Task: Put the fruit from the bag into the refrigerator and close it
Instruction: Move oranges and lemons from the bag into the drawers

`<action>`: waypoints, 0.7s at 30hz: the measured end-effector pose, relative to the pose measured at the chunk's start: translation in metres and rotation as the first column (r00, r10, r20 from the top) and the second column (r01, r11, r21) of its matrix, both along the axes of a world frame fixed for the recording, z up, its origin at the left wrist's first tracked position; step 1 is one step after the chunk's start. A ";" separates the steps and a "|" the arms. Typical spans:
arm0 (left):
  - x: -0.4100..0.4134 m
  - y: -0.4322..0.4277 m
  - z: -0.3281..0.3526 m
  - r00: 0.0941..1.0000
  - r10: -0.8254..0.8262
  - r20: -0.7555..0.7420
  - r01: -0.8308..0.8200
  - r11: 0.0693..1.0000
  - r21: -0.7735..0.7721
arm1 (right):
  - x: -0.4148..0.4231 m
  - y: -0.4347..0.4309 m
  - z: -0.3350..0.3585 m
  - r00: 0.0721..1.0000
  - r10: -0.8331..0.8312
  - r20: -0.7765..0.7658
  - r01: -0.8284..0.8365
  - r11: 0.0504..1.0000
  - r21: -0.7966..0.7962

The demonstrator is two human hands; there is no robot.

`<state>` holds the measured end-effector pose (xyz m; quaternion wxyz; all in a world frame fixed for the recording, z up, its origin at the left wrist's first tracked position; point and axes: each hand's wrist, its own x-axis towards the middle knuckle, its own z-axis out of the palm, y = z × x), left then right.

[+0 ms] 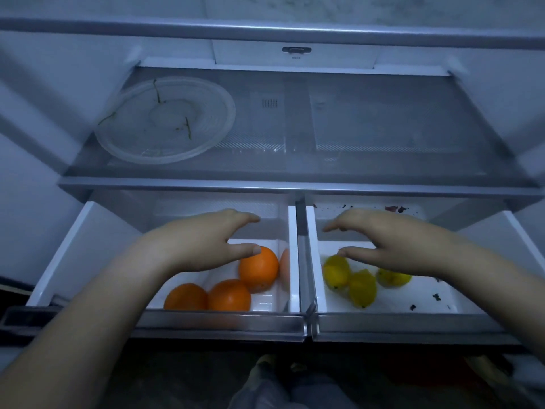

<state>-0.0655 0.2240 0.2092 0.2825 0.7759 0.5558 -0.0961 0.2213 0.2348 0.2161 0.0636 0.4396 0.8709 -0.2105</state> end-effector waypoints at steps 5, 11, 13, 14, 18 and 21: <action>0.012 -0.025 0.036 0.993 0.022 0.115 -0.057 0.947 0.315 | -0.019 -0.012 0.026 0.988 0.000 -0.156 0.043 0.962 0.271; 0.020 -0.059 0.048 0.983 0.178 -0.042 -0.111 0.760 0.641 | -0.045 -0.022 0.041 0.968 0.145 -0.204 -0.048 0.907 0.419; 0.022 -0.078 0.054 0.967 0.248 -0.063 -0.137 0.710 0.691 | -0.051 -0.028 0.048 0.958 0.218 -0.186 -0.112 0.883 0.456; 0.023 -0.089 0.057 0.956 0.287 -0.061 -0.161 0.688 0.708 | -0.053 -0.031 0.052 0.952 0.249 -0.181 -0.139 0.872 0.470; 0.026 -0.141 0.058 0.876 0.483 -0.018 -0.312 0.594 0.742 | -0.061 -0.051 0.059 0.916 0.356 -0.186 -0.222 0.834 0.506; 0.031 -0.182 0.051 0.790 0.613 -0.005 -0.421 0.547 0.723 | -0.073 -0.068 0.055 0.881 0.425 -0.207 -0.272 0.814 0.514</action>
